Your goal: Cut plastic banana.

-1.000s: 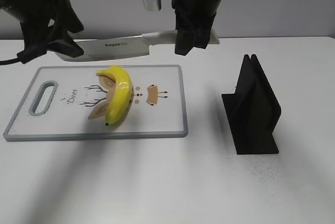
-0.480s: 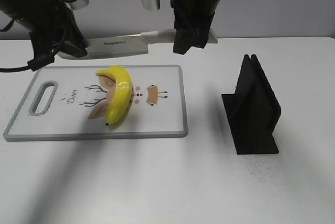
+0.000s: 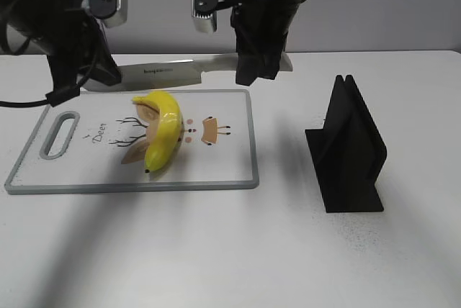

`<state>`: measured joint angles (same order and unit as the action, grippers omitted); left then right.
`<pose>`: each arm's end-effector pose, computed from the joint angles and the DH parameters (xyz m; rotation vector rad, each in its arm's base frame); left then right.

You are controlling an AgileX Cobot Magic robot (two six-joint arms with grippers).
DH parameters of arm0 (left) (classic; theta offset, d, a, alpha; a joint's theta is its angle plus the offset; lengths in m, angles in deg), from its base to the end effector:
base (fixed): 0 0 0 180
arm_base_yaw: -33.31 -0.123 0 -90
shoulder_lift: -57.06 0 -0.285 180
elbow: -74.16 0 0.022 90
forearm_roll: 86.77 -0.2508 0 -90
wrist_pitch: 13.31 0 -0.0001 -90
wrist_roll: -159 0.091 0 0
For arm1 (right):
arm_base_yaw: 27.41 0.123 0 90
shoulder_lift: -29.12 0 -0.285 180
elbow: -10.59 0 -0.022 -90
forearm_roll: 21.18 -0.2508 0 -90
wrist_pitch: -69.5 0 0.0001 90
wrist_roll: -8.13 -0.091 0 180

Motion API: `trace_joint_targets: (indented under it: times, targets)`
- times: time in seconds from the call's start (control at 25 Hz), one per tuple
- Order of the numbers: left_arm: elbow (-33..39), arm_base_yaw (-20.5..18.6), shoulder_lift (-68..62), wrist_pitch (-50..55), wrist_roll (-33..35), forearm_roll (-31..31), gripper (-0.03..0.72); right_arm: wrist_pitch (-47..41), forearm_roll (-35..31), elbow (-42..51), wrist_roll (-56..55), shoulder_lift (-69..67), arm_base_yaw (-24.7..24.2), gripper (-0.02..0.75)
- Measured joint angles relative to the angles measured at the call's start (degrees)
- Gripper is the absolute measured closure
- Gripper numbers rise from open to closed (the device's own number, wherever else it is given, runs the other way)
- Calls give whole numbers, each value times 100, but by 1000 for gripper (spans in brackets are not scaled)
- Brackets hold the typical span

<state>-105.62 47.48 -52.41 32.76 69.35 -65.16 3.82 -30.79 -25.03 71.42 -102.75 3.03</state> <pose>0.3600 -0.1158 0.2492 1.8928 1.8034 0.0050 0.3984 0.2502 0.2444 -1.9944 1.9544 0.0943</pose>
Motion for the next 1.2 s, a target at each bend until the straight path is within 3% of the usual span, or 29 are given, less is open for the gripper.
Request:
trace_joint_targets:
  times: [0.52,0.96,1.2]
  targets:
    - [-88,0,-1910,-1093,37,211,683,593,59,-85,109,-1346,-207,568]
    - [-53,-22,-1448,-854,34,131,686,-426,56,-1169,109,-1494,-207,569]
    - [-53,-46,-1011,-827,19,87,686,-512,50,-1449,121,-1353,-207,566]
